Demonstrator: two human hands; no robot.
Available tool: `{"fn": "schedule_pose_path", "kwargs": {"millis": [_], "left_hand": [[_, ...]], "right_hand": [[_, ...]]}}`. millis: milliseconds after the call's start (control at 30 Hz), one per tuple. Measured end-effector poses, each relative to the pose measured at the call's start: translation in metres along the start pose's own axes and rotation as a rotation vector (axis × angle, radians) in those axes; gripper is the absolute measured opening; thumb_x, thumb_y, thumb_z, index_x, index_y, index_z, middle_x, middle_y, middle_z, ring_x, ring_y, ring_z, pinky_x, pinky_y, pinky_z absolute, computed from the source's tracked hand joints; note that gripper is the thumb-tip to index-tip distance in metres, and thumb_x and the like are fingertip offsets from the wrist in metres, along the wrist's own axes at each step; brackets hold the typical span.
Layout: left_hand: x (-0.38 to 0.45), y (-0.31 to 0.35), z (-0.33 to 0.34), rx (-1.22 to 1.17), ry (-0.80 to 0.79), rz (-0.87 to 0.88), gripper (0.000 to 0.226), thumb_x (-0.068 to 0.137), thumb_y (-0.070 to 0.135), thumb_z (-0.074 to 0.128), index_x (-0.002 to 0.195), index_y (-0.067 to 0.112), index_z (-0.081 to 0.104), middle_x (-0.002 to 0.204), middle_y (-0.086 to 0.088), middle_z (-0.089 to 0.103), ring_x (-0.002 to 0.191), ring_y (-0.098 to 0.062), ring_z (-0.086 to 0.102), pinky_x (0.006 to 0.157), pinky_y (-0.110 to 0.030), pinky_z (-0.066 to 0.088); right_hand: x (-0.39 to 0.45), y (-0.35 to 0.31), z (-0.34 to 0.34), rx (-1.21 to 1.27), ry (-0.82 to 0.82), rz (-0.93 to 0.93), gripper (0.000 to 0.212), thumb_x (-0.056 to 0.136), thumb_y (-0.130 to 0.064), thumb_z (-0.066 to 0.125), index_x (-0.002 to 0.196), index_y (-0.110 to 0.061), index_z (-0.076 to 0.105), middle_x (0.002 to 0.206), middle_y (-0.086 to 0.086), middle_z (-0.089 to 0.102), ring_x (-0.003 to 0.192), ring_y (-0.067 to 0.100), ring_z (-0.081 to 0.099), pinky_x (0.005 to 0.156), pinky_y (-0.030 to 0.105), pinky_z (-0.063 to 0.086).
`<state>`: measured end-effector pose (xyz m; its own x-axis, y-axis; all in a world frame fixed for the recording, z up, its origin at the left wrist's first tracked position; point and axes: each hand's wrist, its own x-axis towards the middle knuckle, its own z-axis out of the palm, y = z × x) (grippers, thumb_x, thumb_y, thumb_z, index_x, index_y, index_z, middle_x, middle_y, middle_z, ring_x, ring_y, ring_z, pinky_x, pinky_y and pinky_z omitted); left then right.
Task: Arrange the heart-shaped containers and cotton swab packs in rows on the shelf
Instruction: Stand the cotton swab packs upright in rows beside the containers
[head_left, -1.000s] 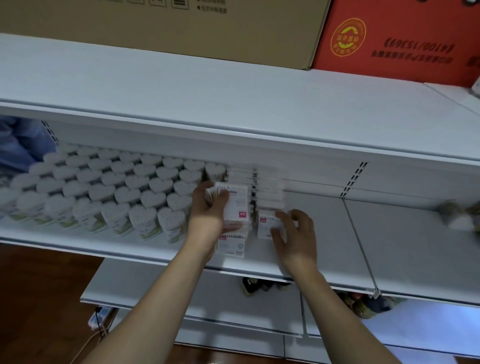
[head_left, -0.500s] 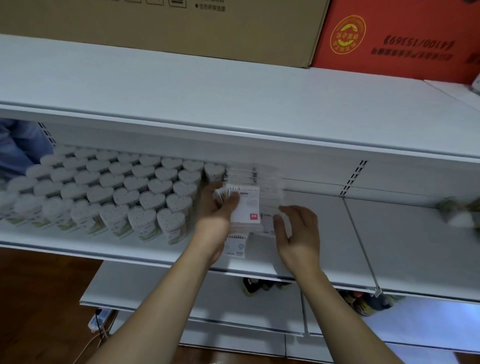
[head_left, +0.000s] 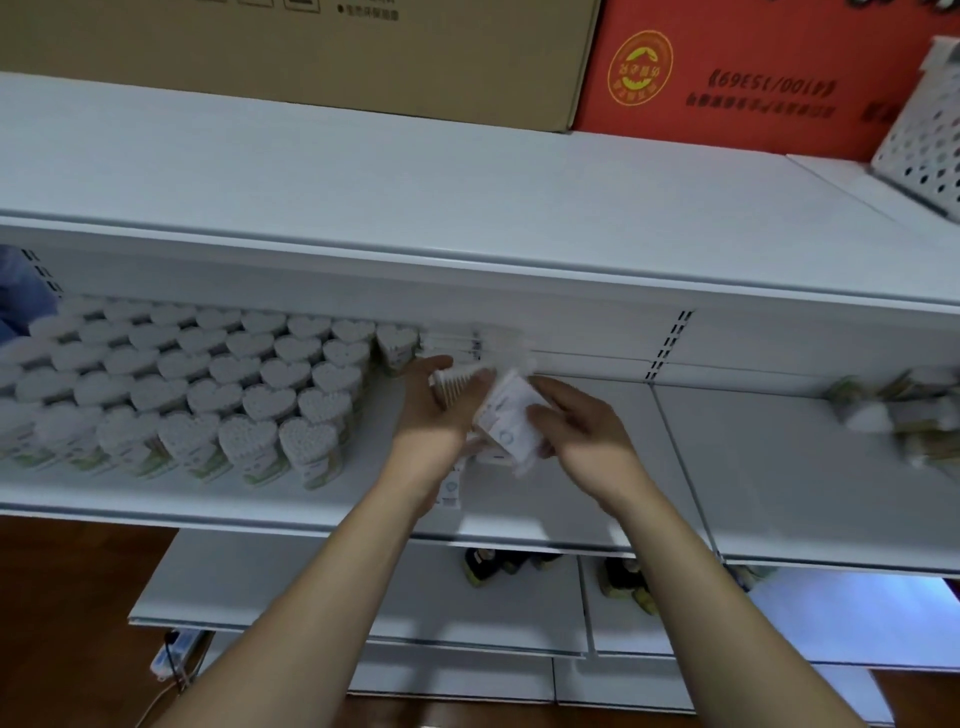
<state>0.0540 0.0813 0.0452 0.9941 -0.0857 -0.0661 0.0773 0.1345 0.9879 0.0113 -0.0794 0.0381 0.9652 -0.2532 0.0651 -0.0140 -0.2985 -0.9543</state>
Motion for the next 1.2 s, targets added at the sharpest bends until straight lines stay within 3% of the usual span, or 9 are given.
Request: {"fn": "schedule_pose_path", "kwargs": {"millis": [67, 167, 333, 433, 567, 667, 833, 967, 1200], "left_hand": [[0.0, 0.002, 0.002, 0.071, -0.014, 0.025, 0.039, 0.092, 0.021, 0.071, 0.125, 0.019, 0.05, 0.106, 0.003, 0.058, 0.089, -0.011, 0.065, 0.068, -0.034, 0.062], [0.001, 0.005, 0.002, -0.031, 0.03, -0.017, 0.043, 0.09, 0.013, 0.073, 0.124, 0.016, 0.046, 0.111, -0.003, 0.055, 0.098, -0.02, 0.065, 0.071, -0.043, 0.063], [0.003, 0.005, -0.004, -0.081, 0.069, -0.025, 0.035, 0.094, 0.013, 0.066, 0.121, 0.014, 0.045, 0.114, -0.009, 0.06, 0.097, -0.024, 0.068, 0.064, -0.038, 0.063], [0.006, 0.006, -0.016, -0.071, 0.127, -0.007, 0.019, 0.101, 0.009, 0.052, 0.114, 0.022, 0.046, 0.112, -0.007, 0.062, 0.096, -0.026, 0.068, 0.07, -0.048, 0.063], [0.006, 0.007, -0.03, -0.071, 0.138, -0.026, 0.025, 0.101, 0.003, 0.049, 0.12, 0.019, 0.048, 0.108, -0.002, 0.064, 0.09, -0.021, 0.068, 0.058, -0.036, 0.062], [0.004, 0.005, -0.032, -0.036, 0.143, -0.035, 0.026, 0.1, 0.005, 0.053, 0.124, 0.015, 0.049, 0.112, -0.007, 0.066, 0.093, -0.027, 0.07, 0.063, -0.043, 0.063], [-0.001, 0.005, -0.035, -0.045, 0.164, -0.056, 0.023, 0.098, 0.008, 0.057, 0.119, 0.015, 0.053, 0.108, -0.005, 0.068, 0.09, -0.026, 0.071, 0.063, -0.045, 0.063], [-0.007, 0.006, -0.036, -0.035, 0.104, -0.045, 0.021, 0.098, 0.006, 0.057, 0.098, 0.027, 0.057, 0.099, 0.002, 0.069, 0.087, -0.017, 0.07, 0.06, -0.035, 0.061], [-0.009, 0.006, -0.034, -0.095, 0.054, -0.103, 0.018, 0.096, 0.005, 0.058, 0.102, 0.021, 0.061, 0.105, -0.006, 0.071, 0.089, -0.022, 0.072, 0.066, -0.037, 0.062]], "right_hand": [[0.006, -0.003, 0.0, -0.074, 0.05, -0.041, 0.036, 0.091, -0.023, 0.067, 0.113, -0.051, 0.064, 0.114, -0.009, 0.07, 0.094, 0.007, 0.068, 0.082, 0.03, 0.057], [0.007, -0.005, 0.01, 0.243, 0.259, 0.113, 0.039, 0.084, -0.03, 0.078, 0.117, -0.026, 0.058, 0.105, 0.005, 0.069, 0.082, 0.016, 0.069, 0.077, 0.038, 0.06], [0.002, -0.005, 0.018, 0.327, 0.201, 0.183, 0.025, 0.087, -0.012, 0.074, 0.106, -0.014, 0.058, 0.104, 0.01, 0.07, 0.087, 0.024, 0.072, 0.075, 0.042, 0.062], [0.01, 0.005, -0.004, 0.037, 0.32, 0.03, 0.022, 0.091, -0.014, 0.067, 0.106, -0.029, 0.061, 0.105, 0.0, 0.068, 0.089, 0.021, 0.069, 0.077, 0.041, 0.06], [0.005, 0.036, -0.01, -0.518, 0.045, -0.13, 0.03, 0.094, -0.019, 0.064, 0.124, -0.026, 0.065, 0.123, -0.004, 0.064, 0.102, 0.016, 0.062, 0.088, 0.024, 0.046], [0.001, 0.059, 0.007, -0.584, -0.019, -0.207, 0.03, 0.094, -0.018, 0.065, 0.124, -0.018, 0.066, 0.124, 0.001, 0.064, 0.109, 0.022, 0.06, 0.093, 0.027, 0.047], [0.006, 0.091, 0.026, -0.694, 0.155, -0.48, 0.027, 0.084, -0.007, 0.075, 0.11, -0.012, 0.072, 0.113, 0.009, 0.059, 0.106, 0.023, 0.048, 0.082, 0.026, 0.045], [0.015, 0.092, 0.032, -0.712, 0.214, -0.548, 0.022, 0.086, -0.013, 0.073, 0.108, -0.011, 0.074, 0.105, 0.009, 0.058, 0.102, 0.026, 0.048, 0.077, 0.035, 0.051], [0.011, 0.089, 0.031, -0.735, 0.281, -0.525, 0.037, 0.092, -0.03, 0.062, 0.124, -0.011, 0.067, 0.121, 0.013, 0.055, 0.112, 0.028, 0.048, 0.09, 0.035, 0.047]]}}
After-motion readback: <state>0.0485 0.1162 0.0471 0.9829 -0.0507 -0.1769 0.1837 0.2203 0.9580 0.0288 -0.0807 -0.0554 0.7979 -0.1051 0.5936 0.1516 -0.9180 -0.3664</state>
